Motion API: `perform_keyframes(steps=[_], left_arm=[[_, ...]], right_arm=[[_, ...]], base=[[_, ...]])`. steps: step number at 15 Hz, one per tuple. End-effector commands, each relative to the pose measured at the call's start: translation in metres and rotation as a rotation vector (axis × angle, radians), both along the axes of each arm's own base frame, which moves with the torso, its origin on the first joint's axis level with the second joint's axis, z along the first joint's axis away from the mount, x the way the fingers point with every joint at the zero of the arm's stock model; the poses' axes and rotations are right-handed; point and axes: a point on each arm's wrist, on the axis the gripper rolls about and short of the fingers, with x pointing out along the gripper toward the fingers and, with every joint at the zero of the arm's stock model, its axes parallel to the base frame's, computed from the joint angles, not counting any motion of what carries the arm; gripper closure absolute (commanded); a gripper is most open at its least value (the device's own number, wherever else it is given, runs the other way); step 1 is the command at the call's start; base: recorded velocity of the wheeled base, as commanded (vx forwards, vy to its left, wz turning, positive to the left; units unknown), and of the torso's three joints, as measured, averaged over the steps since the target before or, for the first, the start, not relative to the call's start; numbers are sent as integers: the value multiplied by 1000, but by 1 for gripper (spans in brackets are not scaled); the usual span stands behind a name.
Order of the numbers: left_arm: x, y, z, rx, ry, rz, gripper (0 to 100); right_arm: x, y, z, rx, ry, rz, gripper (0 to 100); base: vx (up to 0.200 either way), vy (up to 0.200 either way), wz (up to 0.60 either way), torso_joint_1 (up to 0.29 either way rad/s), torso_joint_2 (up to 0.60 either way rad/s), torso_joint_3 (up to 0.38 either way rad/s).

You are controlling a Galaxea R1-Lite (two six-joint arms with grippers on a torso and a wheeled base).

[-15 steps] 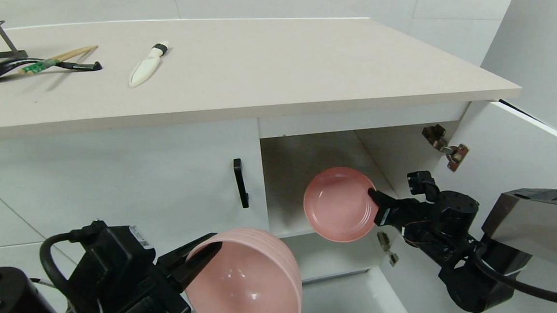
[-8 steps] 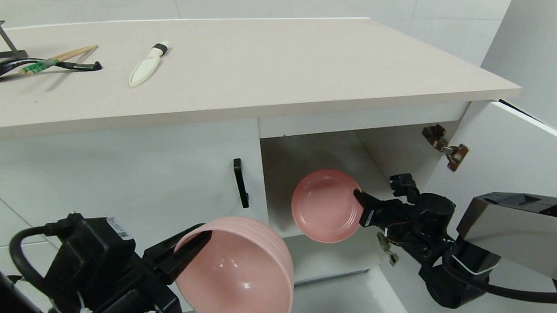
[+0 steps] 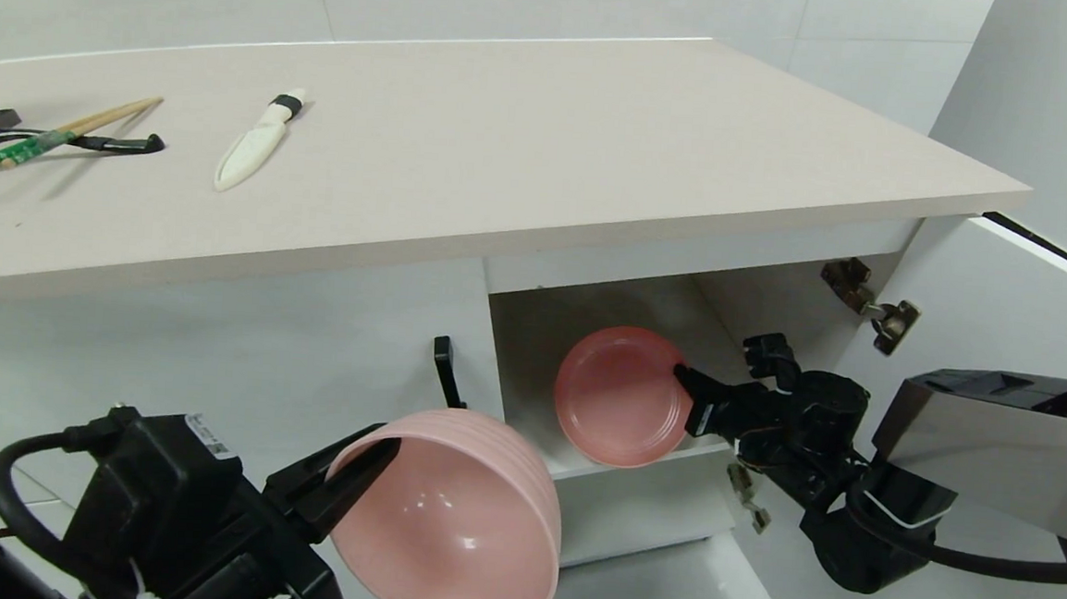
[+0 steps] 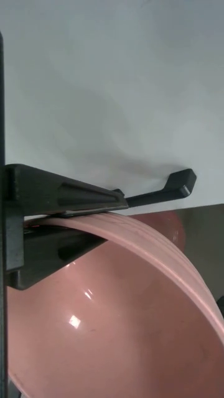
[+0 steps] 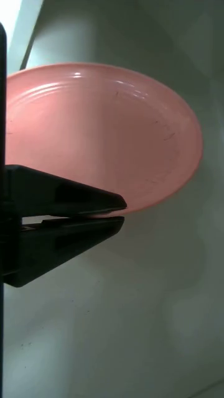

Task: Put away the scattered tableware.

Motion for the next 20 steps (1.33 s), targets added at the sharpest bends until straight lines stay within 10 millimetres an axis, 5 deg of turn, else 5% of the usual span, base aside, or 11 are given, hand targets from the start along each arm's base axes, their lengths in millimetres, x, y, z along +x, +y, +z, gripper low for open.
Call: perform_keyframes(steps=[1,6,20], left_arm=[[0,0,-1,2,3,0,100],[1,-1,-1,7,3,-1,100],[3,-3,-5,20,20,-1,100]], right_arm=[[0,0,-1,-1,2,1,100],[10,1,-19,-1,25,-2,100],[28,7,-22,20,-7,-30,100]], base=[[0,0,0,0,0,0],[0,0,0,0,0,0],[0,0,0,0,0,0]])
